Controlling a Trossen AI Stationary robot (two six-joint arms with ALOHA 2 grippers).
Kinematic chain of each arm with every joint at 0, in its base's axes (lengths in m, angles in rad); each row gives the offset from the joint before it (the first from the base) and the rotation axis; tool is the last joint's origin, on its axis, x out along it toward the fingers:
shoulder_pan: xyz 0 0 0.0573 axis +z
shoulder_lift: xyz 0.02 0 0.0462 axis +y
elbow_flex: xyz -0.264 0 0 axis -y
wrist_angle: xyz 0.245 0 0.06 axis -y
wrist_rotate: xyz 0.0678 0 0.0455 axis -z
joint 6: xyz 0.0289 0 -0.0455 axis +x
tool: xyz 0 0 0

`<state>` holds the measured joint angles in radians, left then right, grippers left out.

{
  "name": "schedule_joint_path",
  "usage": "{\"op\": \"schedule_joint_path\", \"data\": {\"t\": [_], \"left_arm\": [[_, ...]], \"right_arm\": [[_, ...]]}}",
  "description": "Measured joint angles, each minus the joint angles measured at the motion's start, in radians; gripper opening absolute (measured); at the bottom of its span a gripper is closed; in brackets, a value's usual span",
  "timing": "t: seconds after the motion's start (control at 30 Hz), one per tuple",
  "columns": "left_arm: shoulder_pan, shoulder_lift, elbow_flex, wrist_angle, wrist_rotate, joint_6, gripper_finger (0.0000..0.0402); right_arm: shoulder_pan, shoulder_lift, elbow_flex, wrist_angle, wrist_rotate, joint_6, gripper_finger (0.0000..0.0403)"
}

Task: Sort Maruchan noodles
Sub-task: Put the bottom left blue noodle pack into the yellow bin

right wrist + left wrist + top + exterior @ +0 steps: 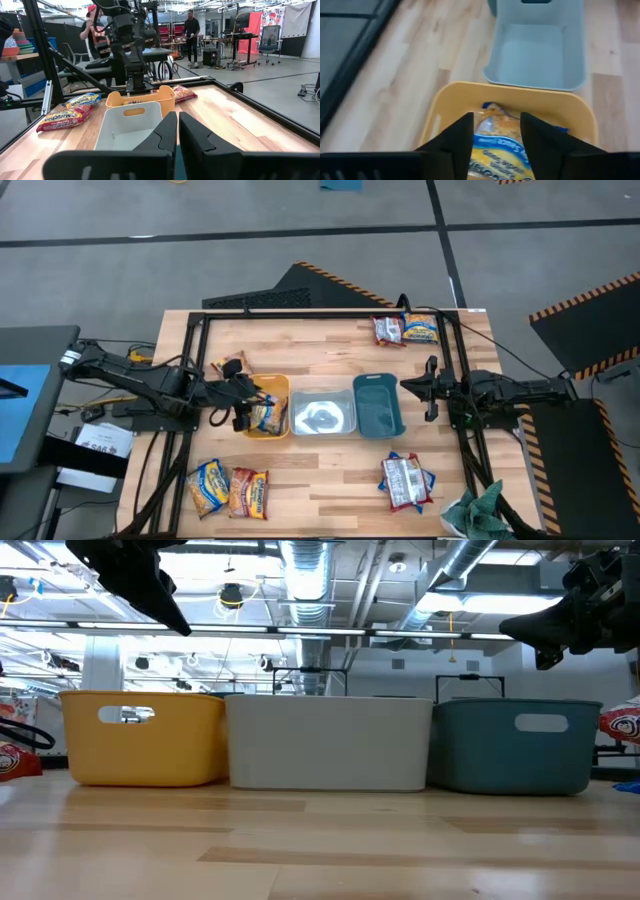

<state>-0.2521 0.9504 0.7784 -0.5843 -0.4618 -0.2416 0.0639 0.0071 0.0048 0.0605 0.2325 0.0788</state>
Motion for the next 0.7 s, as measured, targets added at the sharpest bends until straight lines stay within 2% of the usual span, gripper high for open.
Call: {"op": "schedule_joint_path", "data": {"t": [0.1, 0.23, 0.3, 0.4, 0.57, 0.7], "left_arm": [[-0.001, 0.000, 0.000, -0.002, 0.104, -0.075, 0.0170], [-0.032, 0.000, 0.000, -0.009, 0.358, -0.262, 0.0173], [-0.084, 0.000, 0.000, -0.009, 0.414, -0.371, 0.0173], [-0.202, 0.000, 0.000, -0.010, 0.403, -0.523, 0.0173], [-0.434, 0.024, 0.002, -0.058, 0.250, -0.822, 0.0173], [-0.595, 0.105, 0.002, -0.169, 0.173, -1.076, 0.0173]], "right_arm": [[0.000, 0.000, 0.000, 0.000, 0.000, 0.000, 0.0043], [0.000, 0.000, 0.000, 0.000, 0.000, 0.000, 0.0043], [0.000, 0.000, 0.000, 0.000, 0.000, 0.000, 0.0043], [0.000, 0.000, 0.000, 0.000, 0.000, 0.000, 0.0043], [0.000, 0.000, 0.000, 0.000, 0.000, 0.000, 0.0043], [0.000, 0.000, 0.000, 0.000, 0.000, 0.000, 0.0043]]}}
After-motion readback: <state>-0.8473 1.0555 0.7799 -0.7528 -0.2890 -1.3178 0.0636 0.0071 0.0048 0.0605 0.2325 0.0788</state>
